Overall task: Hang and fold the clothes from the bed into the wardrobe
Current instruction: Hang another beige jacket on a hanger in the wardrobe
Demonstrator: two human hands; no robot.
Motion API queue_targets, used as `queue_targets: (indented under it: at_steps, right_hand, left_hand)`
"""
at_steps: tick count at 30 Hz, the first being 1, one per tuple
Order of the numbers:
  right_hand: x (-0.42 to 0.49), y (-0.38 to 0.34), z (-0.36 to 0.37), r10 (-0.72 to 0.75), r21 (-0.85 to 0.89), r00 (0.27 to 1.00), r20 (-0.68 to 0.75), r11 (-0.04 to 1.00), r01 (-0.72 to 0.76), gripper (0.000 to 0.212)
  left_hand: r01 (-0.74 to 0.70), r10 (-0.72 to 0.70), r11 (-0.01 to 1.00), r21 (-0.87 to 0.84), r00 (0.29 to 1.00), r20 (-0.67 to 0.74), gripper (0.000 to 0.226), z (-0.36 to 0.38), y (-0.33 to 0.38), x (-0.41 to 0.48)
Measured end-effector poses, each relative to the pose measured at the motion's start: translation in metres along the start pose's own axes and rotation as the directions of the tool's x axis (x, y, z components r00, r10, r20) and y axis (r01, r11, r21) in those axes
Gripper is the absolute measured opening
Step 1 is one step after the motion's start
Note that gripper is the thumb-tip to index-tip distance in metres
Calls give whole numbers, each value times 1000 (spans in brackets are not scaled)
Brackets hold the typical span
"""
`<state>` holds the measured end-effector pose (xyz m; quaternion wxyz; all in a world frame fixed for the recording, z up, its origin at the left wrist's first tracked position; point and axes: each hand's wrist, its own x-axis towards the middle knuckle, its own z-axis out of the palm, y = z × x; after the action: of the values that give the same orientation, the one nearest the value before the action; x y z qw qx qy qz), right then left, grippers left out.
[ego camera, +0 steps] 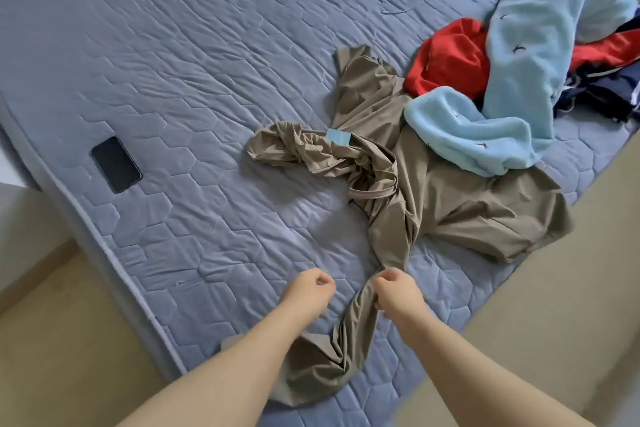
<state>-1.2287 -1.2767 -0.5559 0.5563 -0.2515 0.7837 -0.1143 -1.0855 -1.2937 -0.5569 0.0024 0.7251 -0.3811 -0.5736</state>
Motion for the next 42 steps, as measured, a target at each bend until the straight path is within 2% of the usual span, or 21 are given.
queue_targets:
  at_steps: [2,4,8,10,11,13,17,19,20,22,23,25,27,28,29,32,34,36,42]
  right_hand:
    - [39,1,-7,-70,-152,996,-51,986,61,24]
    - [77,4,-13,-178,-323,976,-127,938,129,42]
    - [132,-1,-17,-392,-615,899,-196,763,199,67]
    - [158,-1,-17,-437,-670,882,-177,709,218,79]
    - [169,-2,-17,-429,-649,888,-163,725,231,83]
    - [192,-1,-16,-421,-555,894,-151,785,276,84]
    - [213,16,-21,-399,-425,898,-187,857,292,61]
    - [203,29,-16,-295,-154,932,-211,951,267,49]
    - [194,35,-11,-234,20,951,-203,970,243,45]
    - [171,48,-4,-107,276,984,-145,950,144,40]
    - [159,55,-1,-40,351,996,-85,934,67,40]
    - [136,70,4,94,432,993,72,895,-116,37]
    - [112,80,11,198,382,952,233,882,-277,24]
    - [102,84,15,217,321,929,299,894,-312,22]
    - [91,86,18,211,280,911,354,906,-319,25]
    - [65,87,30,132,266,876,464,923,-280,34]
    - [53,87,34,95,278,900,425,933,-230,29]
    - [44,85,42,80,253,934,348,951,-176,26]
    - [19,74,82,58,31,972,230,997,-67,34]
  left_hand:
    - [4,-1,996,89,1000,-26,17,11,-3,36]
    - [-5,20,973,230,998,-65,9,23,-8,72]
    - [-92,147,894,438,985,-93,42,36,-25,122]
    - [-117,171,860,496,983,-65,51,41,-34,139]
    - [-105,147,883,457,988,-56,54,43,-37,147]
    - [-55,65,964,260,997,-31,55,51,-37,158]
    - [-34,33,996,-83,999,-13,50,66,-40,165]
    - [-14,8,983,-183,999,-35,43,67,-43,161]
    - [-17,8,984,-176,999,-52,40,68,-45,158]
    - [-42,36,988,-146,998,-46,35,74,-49,148]
    - [-60,57,977,-204,998,-22,32,78,-49,142]
    - [-54,72,873,-485,997,17,36,83,-40,129]
    - [-27,76,680,-733,997,34,44,80,-26,126]
    - [-10,58,620,-785,998,33,41,79,-20,127]
    - [-3,18,616,-788,1000,10,37,77,-14,128]
    - [-25,-104,777,-629,981,-167,36,65,-15,127]
    - [2,-136,827,-563,971,-197,33,52,-27,119]
    - [31,-130,851,-525,980,-152,27,32,-46,104]
    - [35,-105,907,-420,984,-143,13,-26,-108,58]
